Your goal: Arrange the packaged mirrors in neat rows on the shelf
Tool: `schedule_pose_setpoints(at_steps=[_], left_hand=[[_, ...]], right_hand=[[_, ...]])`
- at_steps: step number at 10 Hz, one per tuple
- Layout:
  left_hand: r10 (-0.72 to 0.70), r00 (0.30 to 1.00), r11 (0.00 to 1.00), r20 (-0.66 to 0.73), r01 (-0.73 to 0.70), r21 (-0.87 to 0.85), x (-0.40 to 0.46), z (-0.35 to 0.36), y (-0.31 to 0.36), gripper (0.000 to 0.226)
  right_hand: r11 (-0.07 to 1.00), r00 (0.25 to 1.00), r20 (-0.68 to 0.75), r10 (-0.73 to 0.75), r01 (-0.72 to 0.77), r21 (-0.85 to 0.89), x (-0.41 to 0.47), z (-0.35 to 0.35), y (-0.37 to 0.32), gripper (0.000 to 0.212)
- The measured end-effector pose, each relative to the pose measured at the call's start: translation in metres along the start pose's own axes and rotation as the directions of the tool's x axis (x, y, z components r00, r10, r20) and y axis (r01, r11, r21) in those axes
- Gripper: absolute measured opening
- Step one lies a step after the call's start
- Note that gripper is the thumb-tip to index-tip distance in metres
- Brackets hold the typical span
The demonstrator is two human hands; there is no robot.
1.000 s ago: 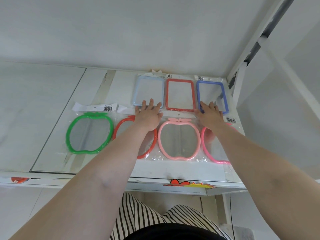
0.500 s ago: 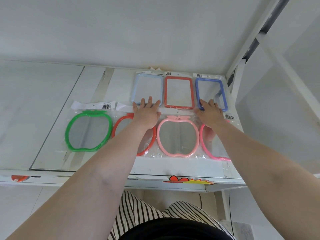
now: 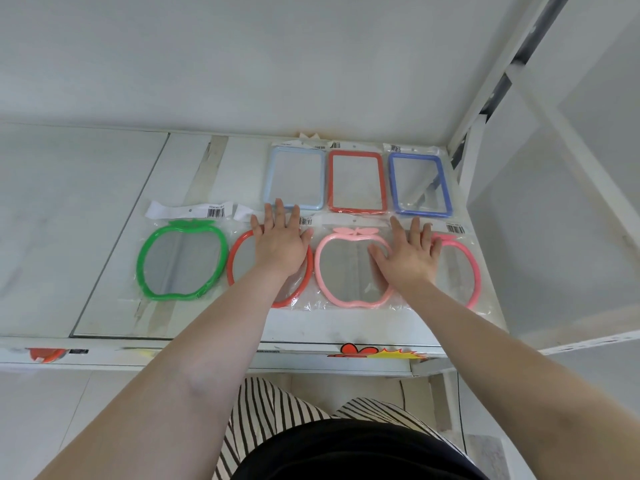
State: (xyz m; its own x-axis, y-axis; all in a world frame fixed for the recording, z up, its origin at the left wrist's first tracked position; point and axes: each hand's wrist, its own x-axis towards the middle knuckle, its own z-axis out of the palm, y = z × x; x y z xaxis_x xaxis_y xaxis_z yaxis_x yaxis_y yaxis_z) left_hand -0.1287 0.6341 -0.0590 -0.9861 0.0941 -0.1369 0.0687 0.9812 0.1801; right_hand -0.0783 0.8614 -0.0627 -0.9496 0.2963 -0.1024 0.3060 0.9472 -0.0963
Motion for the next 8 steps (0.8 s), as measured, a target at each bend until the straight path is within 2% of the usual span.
schedule_pose_setpoints(at_steps=[6, 7, 8], left_hand=[[0.02, 1.0, 1.0, -0.019, -0.02, 0.002, -0.003, -0.008, -0.001, 0.061], [0.035, 0.999, 0.999, 0.005, -0.035, -0.018, -0.011, -0.012, 0.003, 0.061], [0.105, 0.994, 0.992, -0.031, -0.107, -0.071, -0.019, -0.018, 0.012, 0.058]], right_hand=[[1.0, 1.0, 0.022, 0.018, -0.017, -0.016, 0.004, -0.006, -0.003, 0.073], [1.0, 1.0, 0.025, 0.009, -0.009, -0.001, -0.004, -0.014, -0.005, 0.073], [0.999, 0.999, -0.027, -0.033, 0.034, 0.024, -0.012, -0.023, -0.006, 0.069]])
